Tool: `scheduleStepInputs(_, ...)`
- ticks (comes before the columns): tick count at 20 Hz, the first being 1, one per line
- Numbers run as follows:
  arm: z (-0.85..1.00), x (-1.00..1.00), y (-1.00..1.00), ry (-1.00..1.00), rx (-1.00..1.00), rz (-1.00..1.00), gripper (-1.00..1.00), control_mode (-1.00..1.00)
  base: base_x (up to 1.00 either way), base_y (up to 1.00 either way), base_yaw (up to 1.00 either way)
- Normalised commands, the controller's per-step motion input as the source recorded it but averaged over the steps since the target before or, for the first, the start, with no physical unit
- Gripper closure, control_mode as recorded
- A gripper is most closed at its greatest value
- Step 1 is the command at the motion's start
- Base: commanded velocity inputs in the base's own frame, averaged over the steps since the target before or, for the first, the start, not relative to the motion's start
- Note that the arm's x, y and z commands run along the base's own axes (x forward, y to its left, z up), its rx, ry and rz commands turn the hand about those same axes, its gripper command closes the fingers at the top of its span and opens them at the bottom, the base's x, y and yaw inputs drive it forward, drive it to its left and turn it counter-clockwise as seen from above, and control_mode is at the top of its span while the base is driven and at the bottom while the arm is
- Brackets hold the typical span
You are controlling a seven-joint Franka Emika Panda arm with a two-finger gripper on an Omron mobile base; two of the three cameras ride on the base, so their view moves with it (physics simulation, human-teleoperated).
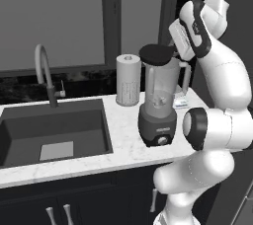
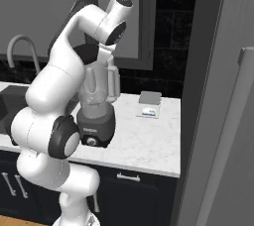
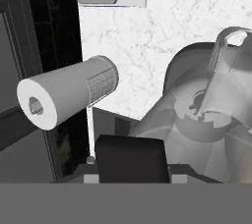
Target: Close the lid blender by securely placing the lid on top.
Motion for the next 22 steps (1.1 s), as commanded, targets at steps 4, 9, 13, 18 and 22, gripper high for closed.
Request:
scheduleStepInputs(4,-0.04,-0.03,-0.07,0.0,-0.12,0.15,1.0,-1.0,0.0,0.0,0.0)
scheduleStepInputs(9,-0.01,-0.26,-0.09,0.0,-0.09,0.18,1.0,-1.0,0.0,0.0,0.0)
scheduleStepInputs(13,0.0,-0.3,-0.28,0.0,-0.05,0.17,1.0,-1.0,0.0,0.0,0.0)
scheduleStepInputs(18,-0.05,-0.25,-0.2,0.02,-0.05,0.15,1.0,-1.0,0.0,0.0,0.0)
scheduleStepInputs(22,-0.35,0.0,0.02,0.14,-0.06,0.11,1.0,-1.0,0.0,0.0,0.0)
